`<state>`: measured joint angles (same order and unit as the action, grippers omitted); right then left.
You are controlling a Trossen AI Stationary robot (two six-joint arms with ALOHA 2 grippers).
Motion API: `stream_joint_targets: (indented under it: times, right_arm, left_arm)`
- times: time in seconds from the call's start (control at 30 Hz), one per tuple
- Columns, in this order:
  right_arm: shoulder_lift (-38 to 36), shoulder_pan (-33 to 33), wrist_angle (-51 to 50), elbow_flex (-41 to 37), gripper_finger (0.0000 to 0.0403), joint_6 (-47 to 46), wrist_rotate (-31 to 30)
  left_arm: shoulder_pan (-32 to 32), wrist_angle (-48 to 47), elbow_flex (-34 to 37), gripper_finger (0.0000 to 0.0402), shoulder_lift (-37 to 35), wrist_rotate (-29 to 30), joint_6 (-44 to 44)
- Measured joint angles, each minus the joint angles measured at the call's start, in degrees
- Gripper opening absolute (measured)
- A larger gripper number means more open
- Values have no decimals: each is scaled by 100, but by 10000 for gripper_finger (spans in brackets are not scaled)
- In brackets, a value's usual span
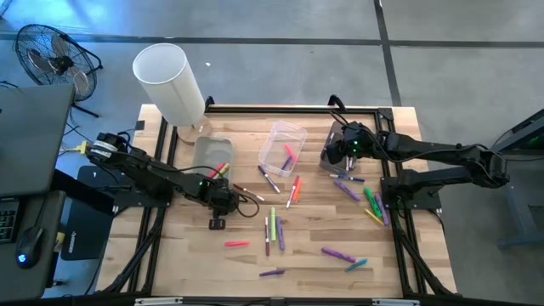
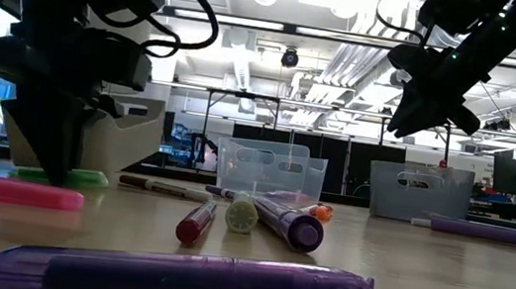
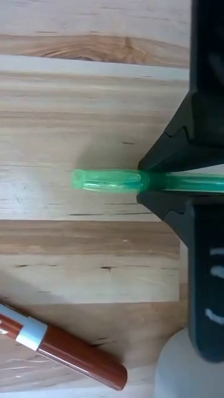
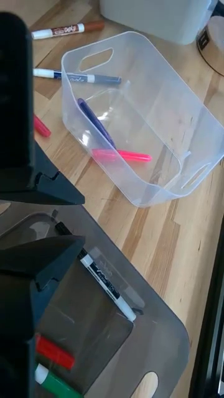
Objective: Pick & Place Markers
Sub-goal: Put the green pen into the transparent bin
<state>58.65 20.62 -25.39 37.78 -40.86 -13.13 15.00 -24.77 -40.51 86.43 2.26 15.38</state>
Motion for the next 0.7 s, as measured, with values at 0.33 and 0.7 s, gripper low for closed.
stream_joint_targets:
  times: [0.33, 0.7]
  right_arm:
    - [0, -2, 1, 0, 79, 2, 0]
    - [0, -2, 1, 0, 78, 87, 1]
  left_arm:
    - [-2, -637, -722, 27, 24, 279, -149]
    - [-550, -1294, -1392, 27, -50, 22, -420]
